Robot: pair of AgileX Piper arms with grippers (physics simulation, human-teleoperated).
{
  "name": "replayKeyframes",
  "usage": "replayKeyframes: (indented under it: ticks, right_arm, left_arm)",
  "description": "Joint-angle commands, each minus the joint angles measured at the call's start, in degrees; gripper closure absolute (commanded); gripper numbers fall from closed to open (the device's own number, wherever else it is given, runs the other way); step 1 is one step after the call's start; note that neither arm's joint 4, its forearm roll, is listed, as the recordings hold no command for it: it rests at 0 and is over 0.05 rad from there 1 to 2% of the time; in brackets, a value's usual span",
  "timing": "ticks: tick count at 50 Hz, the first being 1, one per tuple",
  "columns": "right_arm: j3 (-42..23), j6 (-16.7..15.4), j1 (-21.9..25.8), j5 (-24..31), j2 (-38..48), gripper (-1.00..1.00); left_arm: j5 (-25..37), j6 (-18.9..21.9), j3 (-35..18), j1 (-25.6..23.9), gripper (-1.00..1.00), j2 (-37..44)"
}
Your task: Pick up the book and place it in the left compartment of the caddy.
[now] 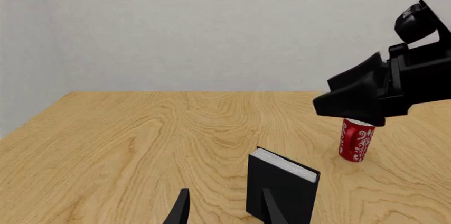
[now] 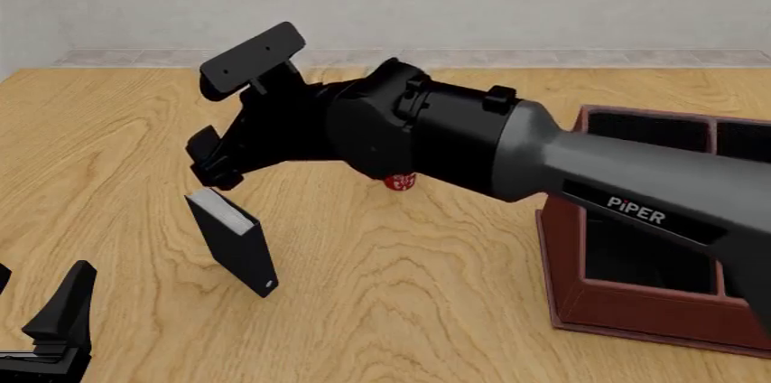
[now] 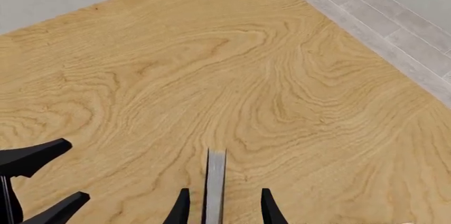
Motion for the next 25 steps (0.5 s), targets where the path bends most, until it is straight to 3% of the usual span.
replayKeyframes:
  ticks: [1,25]
  right_arm:
    - [0.18,1.11,0.03,-0.18,1.04,-1.0]
    - [0.4,3.01,0.24,-1.06,4.4,-1.0]
  left_arm:
    - [0.0,0.0,0.0,0.0,-1.0,0.0]
    - [0.0,0.0,0.0,0.0,-1.0,0.0]
